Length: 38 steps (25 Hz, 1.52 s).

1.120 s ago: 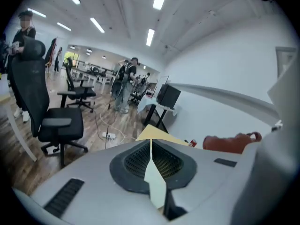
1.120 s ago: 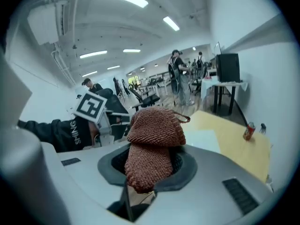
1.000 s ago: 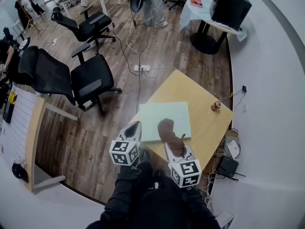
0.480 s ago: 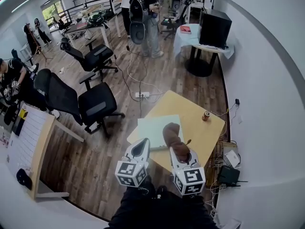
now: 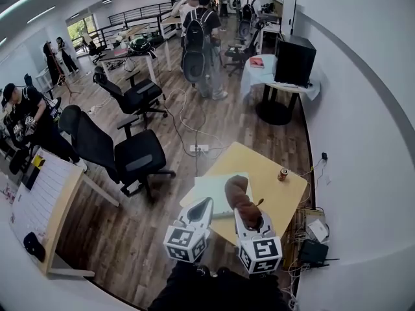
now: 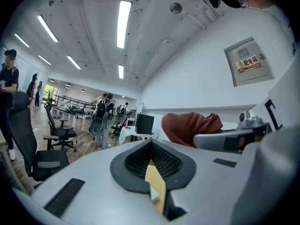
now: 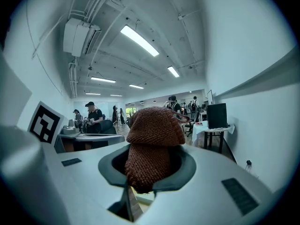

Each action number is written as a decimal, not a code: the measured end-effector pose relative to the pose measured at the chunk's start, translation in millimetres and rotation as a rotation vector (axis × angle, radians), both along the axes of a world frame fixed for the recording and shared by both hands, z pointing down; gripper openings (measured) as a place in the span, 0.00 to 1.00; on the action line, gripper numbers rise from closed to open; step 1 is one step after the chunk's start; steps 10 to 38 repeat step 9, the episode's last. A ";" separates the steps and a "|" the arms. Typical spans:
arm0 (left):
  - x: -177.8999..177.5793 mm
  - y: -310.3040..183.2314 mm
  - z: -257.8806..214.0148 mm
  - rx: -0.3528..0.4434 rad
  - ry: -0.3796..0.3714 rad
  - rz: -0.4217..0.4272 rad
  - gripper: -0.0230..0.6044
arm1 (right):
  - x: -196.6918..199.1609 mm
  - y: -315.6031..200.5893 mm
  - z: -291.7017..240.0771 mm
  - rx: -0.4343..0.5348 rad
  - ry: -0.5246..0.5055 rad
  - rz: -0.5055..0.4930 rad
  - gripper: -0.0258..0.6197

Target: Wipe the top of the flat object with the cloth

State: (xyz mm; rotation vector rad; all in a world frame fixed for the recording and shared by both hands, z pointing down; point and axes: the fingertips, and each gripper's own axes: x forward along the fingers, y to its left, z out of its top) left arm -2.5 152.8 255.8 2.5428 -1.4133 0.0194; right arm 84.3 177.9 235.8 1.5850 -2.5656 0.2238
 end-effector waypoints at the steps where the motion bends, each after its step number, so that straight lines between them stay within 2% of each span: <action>1: -0.9 0.8 -1.7 0.002 0.001 0.005 0.09 | -2.7 0.4 -2.8 0.006 0.002 -0.001 0.21; 9: 1.8 0.3 -11.4 0.029 0.000 0.031 0.09 | -3.6 1.1 -8.5 0.024 -0.007 0.009 0.21; 38: 1.8 0.3 -11.4 0.029 0.000 0.031 0.09 | -3.6 1.1 -8.5 0.024 -0.007 0.009 0.21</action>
